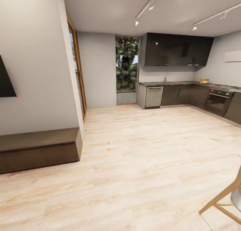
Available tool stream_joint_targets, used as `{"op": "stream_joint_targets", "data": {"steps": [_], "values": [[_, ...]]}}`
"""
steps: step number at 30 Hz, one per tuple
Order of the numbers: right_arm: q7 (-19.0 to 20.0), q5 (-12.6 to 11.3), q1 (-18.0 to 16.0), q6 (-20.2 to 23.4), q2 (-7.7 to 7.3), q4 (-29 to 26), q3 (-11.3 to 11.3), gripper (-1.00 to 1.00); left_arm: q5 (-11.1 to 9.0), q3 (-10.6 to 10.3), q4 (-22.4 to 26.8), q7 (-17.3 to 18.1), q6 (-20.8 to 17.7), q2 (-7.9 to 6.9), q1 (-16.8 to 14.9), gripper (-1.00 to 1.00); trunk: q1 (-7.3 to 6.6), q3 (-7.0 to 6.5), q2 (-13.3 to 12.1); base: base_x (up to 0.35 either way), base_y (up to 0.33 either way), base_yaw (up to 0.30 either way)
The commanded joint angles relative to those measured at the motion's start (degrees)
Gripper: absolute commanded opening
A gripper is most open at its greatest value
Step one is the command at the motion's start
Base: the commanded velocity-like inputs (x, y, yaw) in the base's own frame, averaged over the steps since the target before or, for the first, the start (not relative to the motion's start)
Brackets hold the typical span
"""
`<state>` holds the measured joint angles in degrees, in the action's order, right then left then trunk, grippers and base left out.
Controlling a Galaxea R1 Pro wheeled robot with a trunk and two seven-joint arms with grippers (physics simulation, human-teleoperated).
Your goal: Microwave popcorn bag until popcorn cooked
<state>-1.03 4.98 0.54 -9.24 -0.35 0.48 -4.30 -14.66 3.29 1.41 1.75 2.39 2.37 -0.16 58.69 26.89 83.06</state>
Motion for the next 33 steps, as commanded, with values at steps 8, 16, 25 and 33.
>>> {"op": "stream_joint_targets", "data": {"steps": [8,16,25,33], "values": [[-0.1,0.5,0.0,-0.3,0.0,0.1,-0.4,1.0,-0.2,0.3,0.0,0.2,0.1,0.01,0.0,1.0,0.03,0.04,0.0,0.326,0.0,0.0],[-0.1,0.5,0.0,-0.3,0.0,0.1,-0.4,1.0,-0.2,0.3,0.0,0.1,0.2,0.01,0.0,1.0,0.03,0.04,0.0,0.328,0.0,0.0],[-0.2,0.2,0.0,-0.2,0.08,0.1,-0.6,1.0,-0.2,0.3,0.0,0.1,0.2,0.01,0.0,1.0,0.03,0.04,0.0,0.329,0.0,-0.101],[-0.2,0.2,0.0,-0.2,0.09,0.1,-0.6,1.0,-0.2,0.3,0.0,0.1,0.2,0.01,0.0,1.0,0.03,0.04,0.0,0.329,0.0,-0.244]]}}
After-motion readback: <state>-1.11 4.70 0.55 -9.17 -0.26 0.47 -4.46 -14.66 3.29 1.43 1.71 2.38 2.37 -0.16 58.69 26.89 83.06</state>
